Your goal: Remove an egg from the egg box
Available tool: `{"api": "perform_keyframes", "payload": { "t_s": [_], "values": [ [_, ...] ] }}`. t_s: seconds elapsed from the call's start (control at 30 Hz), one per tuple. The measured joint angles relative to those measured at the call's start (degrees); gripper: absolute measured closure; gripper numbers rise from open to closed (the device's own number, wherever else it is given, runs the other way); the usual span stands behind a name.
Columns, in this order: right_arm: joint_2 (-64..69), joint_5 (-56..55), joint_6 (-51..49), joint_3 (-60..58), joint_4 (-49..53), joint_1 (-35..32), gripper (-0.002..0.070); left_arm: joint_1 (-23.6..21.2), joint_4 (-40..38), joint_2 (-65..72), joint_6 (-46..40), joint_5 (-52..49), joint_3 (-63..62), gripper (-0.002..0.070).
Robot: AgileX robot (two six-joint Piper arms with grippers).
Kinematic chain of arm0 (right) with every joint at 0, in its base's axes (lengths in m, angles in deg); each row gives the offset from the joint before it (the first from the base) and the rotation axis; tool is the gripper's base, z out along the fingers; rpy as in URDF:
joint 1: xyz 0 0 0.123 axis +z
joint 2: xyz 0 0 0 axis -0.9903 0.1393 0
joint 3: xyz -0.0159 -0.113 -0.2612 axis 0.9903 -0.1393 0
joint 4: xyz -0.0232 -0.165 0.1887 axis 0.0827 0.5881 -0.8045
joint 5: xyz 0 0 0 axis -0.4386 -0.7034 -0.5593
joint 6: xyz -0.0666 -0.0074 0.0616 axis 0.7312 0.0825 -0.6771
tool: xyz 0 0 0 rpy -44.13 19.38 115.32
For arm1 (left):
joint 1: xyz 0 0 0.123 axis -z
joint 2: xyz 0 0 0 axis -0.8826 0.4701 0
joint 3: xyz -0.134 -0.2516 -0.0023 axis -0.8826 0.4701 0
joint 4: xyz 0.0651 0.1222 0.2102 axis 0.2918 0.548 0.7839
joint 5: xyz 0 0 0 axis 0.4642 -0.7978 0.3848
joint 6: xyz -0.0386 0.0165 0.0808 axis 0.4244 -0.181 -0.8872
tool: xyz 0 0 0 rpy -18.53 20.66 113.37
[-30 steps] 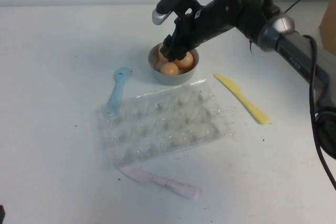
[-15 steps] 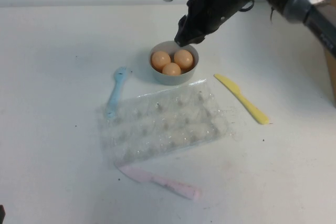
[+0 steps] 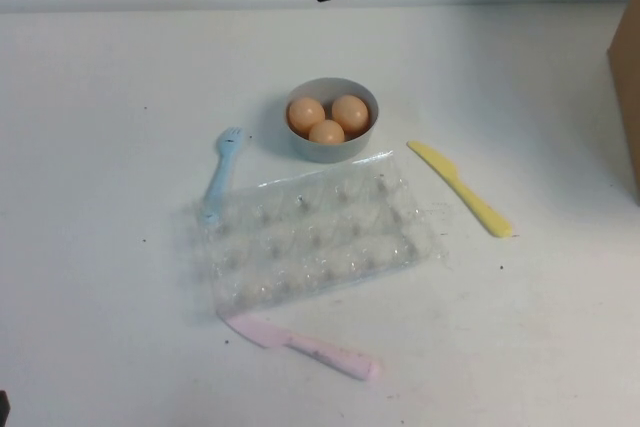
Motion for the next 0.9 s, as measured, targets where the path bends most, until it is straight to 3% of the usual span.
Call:
{"api": "perform_keyframes", "payload": {
  "t_s": [0.27, 0.5, 0.77, 0.9],
  "values": [
    [-23.04, -18.71, 7.76, -32.4, -3.79, 0.0, 0.0691, 0.0, 0.0, 0.0, 0.0, 0.0, 0.0, 0.068],
    [-46.47, -38.39, 21.6, -61.21, -17.41, 0.0, 0.0691, 0.0, 0.0, 0.0, 0.0, 0.0, 0.0, 0.068],
    [-66.65, -39.9, 25.96, -77.89, -18.57, -0.04, 0.0691, 0.0, 0.0, 0.0, 0.0, 0.0, 0.0, 0.068],
    [-74.95, -39.52, 24.06, -83.11, -13.36, -0.04, 0.0691, 0.0, 0.0, 0.0, 0.0, 0.0, 0.0, 0.068]
  ]
}}
